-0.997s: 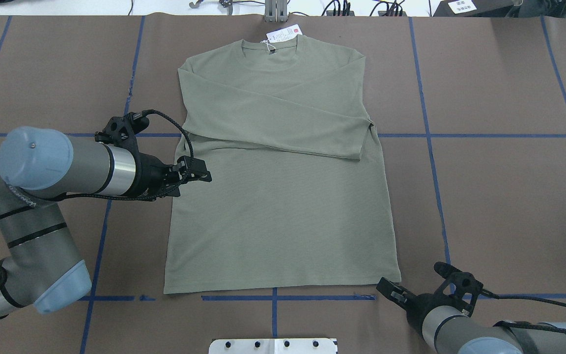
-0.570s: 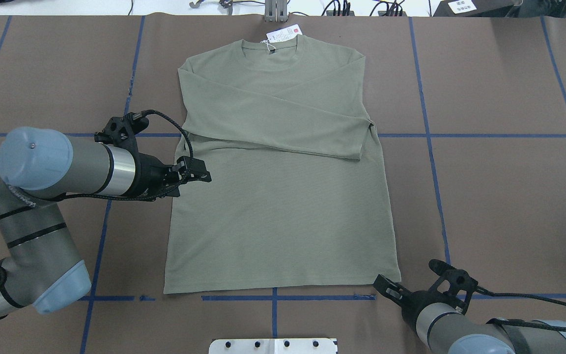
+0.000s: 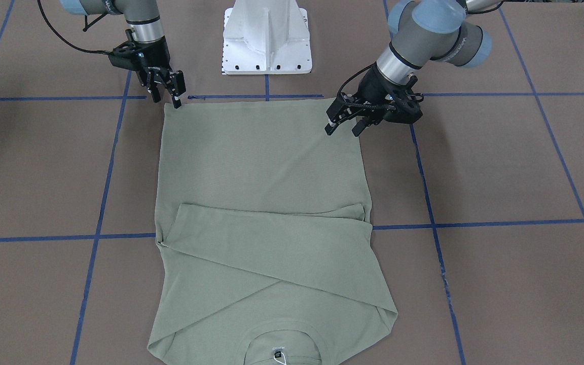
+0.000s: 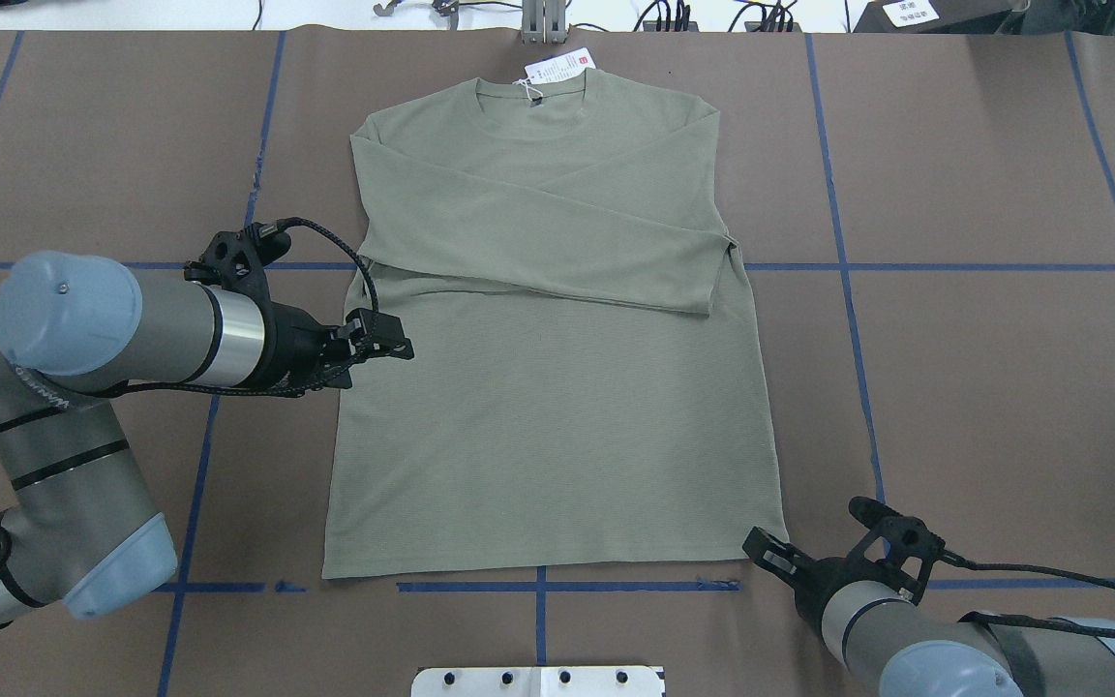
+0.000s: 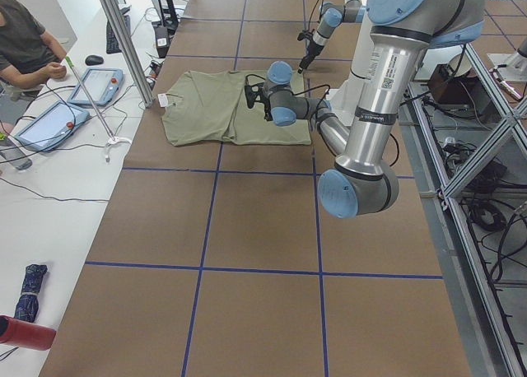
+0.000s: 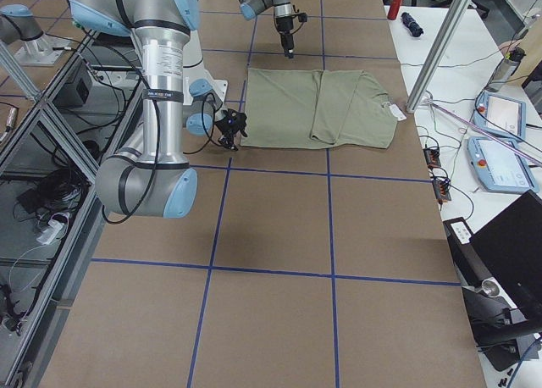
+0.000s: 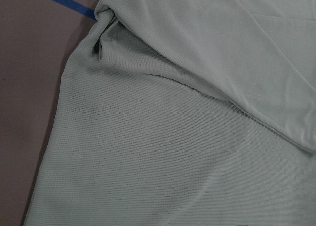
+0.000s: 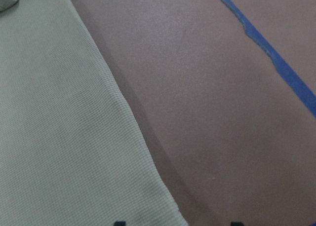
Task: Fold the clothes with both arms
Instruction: 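Move both grippers to the hem corners nearest the robot and grasp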
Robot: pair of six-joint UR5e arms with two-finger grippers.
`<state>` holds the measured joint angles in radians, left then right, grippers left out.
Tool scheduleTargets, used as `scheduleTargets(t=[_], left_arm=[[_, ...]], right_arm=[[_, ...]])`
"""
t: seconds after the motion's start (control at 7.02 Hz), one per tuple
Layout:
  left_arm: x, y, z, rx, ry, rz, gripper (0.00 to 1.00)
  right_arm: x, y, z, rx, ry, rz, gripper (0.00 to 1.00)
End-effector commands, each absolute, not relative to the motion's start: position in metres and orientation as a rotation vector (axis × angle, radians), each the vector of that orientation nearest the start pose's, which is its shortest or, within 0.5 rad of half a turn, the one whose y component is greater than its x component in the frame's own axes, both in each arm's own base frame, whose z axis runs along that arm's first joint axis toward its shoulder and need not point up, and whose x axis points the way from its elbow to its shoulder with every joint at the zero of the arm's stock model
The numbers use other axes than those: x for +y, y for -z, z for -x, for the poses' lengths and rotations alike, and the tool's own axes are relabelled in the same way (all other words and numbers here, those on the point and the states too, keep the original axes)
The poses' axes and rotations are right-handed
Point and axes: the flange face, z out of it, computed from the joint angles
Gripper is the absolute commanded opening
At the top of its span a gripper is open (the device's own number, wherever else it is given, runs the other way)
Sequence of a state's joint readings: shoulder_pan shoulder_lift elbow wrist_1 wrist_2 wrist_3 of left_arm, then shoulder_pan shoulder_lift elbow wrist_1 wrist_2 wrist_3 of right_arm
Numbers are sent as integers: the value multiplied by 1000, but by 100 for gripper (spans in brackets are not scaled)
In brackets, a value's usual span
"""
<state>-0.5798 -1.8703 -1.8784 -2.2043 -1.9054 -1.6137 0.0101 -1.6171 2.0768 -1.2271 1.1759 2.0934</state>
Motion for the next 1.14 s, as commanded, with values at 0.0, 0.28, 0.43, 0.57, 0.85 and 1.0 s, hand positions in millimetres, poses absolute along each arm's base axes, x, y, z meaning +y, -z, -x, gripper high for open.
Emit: scheduleTargets(t=[0.0, 0.28, 0.43, 0.57, 0.85, 1.0], left_arm=[[-396, -281, -421, 1266, 330, -46, 88], [-396, -282, -420, 1264, 331, -46, 88], [-395, -287, -419, 1256, 332, -44, 88], [-394, -286, -418, 1259, 331, -45, 88], [-380, -295, -427, 1243, 343, -13, 88], [-350, -309, -448, 1215, 424, 34, 87]], right_arm=[[-177, -401, 468, -885, -659, -161, 47], [-181, -400, 466, -887, -664, -161, 0], [-181, -400, 466, -888, -665, -160, 0], [-185, -396, 463, -895, -673, -160, 0], [-195, -377, 448, -930, -697, -148, 0], [-196, -372, 444, -941, -700, -145, 0]])
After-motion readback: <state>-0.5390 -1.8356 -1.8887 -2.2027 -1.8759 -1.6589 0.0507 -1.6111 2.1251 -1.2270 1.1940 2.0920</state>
